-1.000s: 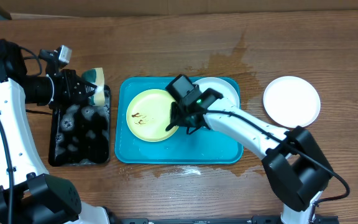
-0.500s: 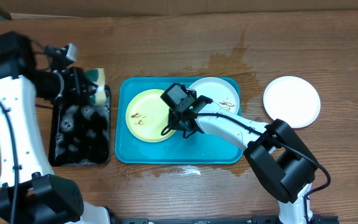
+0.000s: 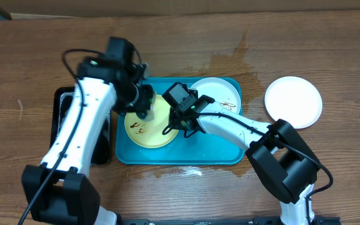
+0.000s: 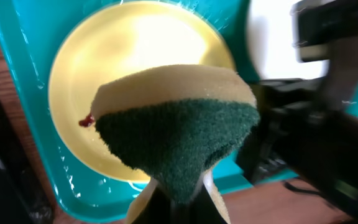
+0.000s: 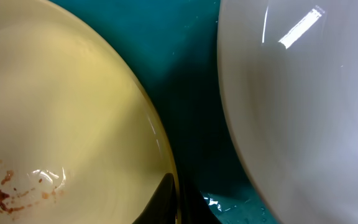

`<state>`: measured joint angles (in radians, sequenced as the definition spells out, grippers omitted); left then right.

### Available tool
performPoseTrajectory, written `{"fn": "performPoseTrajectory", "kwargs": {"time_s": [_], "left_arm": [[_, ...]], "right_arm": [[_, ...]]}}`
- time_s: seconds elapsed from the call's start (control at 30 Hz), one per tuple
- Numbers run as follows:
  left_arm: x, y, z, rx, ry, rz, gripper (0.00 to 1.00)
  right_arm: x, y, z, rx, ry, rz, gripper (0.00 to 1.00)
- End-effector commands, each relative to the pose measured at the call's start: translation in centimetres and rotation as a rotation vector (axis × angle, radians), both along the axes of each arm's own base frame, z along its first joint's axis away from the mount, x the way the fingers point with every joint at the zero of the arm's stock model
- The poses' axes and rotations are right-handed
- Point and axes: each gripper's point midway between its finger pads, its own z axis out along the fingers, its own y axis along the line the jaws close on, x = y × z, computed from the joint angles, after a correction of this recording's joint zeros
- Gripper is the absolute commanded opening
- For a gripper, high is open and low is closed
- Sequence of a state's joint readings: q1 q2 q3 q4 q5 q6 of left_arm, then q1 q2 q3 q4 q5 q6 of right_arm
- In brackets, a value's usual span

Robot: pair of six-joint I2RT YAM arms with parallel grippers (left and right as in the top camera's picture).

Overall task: Clean dirty plates on tray and stack at the side
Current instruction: 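Scrub the yellow plate with the sponge in the left gripper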

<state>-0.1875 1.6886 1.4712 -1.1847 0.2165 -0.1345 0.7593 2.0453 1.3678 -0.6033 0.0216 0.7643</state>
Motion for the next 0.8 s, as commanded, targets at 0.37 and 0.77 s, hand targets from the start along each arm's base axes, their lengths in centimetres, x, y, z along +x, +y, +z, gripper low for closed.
{"fn": "performPoseTrajectory", "kwargs": {"time_s": [0.37, 0.77], "left_arm": [[-2.1, 1.8, -7.8, 0.074, 0.047, 0.136, 0.04], [-3.0, 0.0, -11.3, -0.042, 0.027, 0.098, 0.04]], "right_arm": [[-0.7, -0.3, -1.1, 0.010, 0.062, -0.075, 0.04], [-0.7, -0.3, -1.2, 0.010, 0.062, -0.075, 0.04]]}}
